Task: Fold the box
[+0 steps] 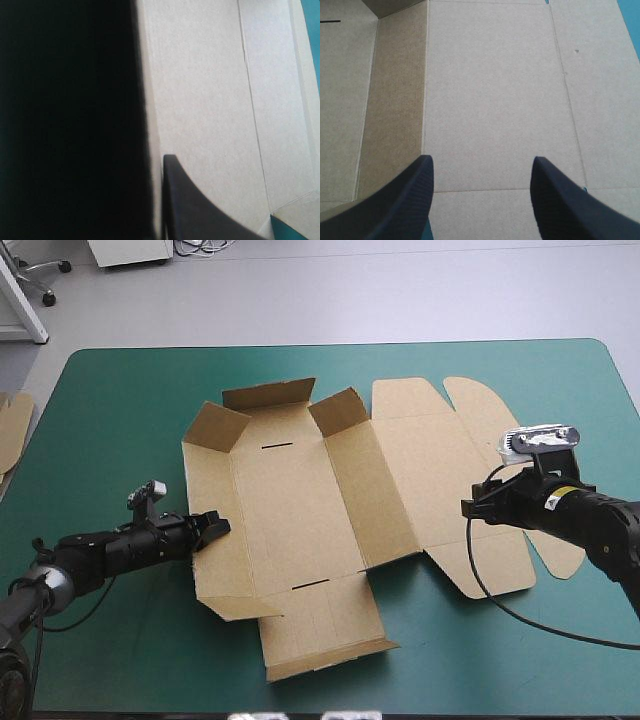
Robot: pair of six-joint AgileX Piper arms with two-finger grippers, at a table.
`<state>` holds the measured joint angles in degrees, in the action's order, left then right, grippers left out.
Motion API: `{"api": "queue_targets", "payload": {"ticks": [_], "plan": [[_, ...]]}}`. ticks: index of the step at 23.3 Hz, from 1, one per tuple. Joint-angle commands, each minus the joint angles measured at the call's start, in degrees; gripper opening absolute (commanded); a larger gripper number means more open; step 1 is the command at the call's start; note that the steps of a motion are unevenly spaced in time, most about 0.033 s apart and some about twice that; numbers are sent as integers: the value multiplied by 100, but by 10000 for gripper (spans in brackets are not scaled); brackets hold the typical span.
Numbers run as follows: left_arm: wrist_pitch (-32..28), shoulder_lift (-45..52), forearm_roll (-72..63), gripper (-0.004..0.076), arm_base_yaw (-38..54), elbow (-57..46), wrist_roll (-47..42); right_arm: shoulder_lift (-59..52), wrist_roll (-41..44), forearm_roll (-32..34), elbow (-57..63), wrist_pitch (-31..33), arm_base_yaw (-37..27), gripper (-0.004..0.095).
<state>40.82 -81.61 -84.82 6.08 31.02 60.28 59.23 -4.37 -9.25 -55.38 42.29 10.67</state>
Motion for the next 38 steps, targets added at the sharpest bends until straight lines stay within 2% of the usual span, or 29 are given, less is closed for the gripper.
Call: {"api": "queue_targets", "payload": {"ticks": [1, 9, 13, 16, 19, 22, 24, 25, 28, 33, 38], "plan": [[315, 135, 1069, -14, -23, 833, -102, -81, -31, -32, -234, -316, -42, 535], [890, 83, 2922, -14, -23, 2616, -221, -81, -31, -17, -441, -303, -42, 535], [1515, -386, 3788, -14, -29, 3842, -191, -81, -31, 23, -462, -292, -42, 535], [1828, -861, 4530, -14, -333, 4967, -67, -81, 15, 23, -462, -292, -42, 534], [2051, -1346, 5557, -13, -949, 6165, 507, -81, 15, 23, -462, -292, -42, 535], [1896, -1729, 6257, -14, -1458, 7098, 859, -81, 15, 80, -518, -292, -42, 534], [1488, -1939, 7038, -14, -1882, 7665, 1270, -105, 94, 731, -622, -313, -42, 534], [1174, -1998, 7659, -14, -2156, 7857, 1455, -127, 437, 1359, -701, -318, -42, 535], [649, -1997, 8047, -14, -2479, 7923, 1451, -143, 970, 2074, -781, -318, -42, 535], [469, -1997, 8073, -15, -2789, 7868, 1257, -120, 1174, 2099, -781, -255, -51, 534], [467, -1903, 8725, -15, -3049, 7716, 85, -38, 1570, 2439, -781, -318, -358, 534]]}}
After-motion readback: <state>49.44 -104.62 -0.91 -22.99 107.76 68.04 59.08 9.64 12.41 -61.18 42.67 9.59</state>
